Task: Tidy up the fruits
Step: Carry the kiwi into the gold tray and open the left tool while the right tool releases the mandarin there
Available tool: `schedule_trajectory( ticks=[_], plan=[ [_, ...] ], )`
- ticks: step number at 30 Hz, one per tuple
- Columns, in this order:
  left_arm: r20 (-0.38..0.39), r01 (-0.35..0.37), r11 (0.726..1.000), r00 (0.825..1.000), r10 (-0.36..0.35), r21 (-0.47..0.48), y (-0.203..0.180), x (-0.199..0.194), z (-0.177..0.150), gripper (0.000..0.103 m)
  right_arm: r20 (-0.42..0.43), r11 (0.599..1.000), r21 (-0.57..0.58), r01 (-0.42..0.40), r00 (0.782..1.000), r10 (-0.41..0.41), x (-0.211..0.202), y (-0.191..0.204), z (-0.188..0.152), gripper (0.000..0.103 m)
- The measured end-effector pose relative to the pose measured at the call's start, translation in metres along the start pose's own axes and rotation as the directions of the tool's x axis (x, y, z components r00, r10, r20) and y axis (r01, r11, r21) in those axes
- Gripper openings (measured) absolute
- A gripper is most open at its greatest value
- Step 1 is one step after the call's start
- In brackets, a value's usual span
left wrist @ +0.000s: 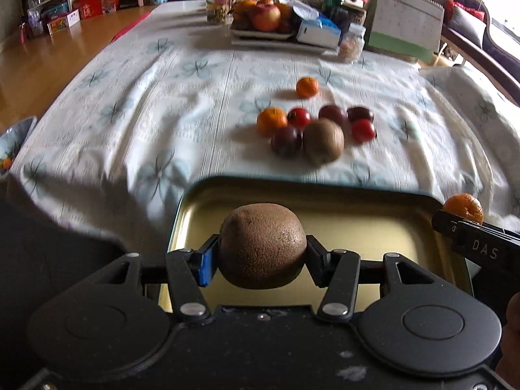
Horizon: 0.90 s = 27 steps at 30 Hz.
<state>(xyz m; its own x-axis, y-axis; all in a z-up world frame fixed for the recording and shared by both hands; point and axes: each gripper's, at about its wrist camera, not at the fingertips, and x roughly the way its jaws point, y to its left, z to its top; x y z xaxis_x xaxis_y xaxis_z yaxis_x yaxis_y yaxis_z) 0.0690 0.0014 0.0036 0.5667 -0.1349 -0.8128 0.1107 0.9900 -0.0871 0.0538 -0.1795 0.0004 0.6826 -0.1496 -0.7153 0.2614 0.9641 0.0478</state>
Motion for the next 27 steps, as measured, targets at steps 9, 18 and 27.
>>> schedule_trajectory(
  ticks=[9,18,27],
  plan=[
    [-0.021,-0.022,0.999,1.000,0.023,0.035,0.003,-0.021,-0.039,0.055,-0.018,0.999,-0.035,-0.005,1.000,0.005,-0.031,0.001,-0.038,0.050],
    [-0.006,-0.031,0.999,1.000,0.031,0.030,0.000,-0.020,-0.041,0.055,-0.018,0.999,-0.034,0.005,1.000,-0.005,-0.037,0.000,-0.046,0.050],
    [-0.025,-0.030,1.000,0.999,0.030,0.009,0.002,-0.016,-0.041,0.055,-0.021,0.998,-0.055,0.014,1.000,-0.015,-0.036,0.002,-0.049,0.051]
  ],
)
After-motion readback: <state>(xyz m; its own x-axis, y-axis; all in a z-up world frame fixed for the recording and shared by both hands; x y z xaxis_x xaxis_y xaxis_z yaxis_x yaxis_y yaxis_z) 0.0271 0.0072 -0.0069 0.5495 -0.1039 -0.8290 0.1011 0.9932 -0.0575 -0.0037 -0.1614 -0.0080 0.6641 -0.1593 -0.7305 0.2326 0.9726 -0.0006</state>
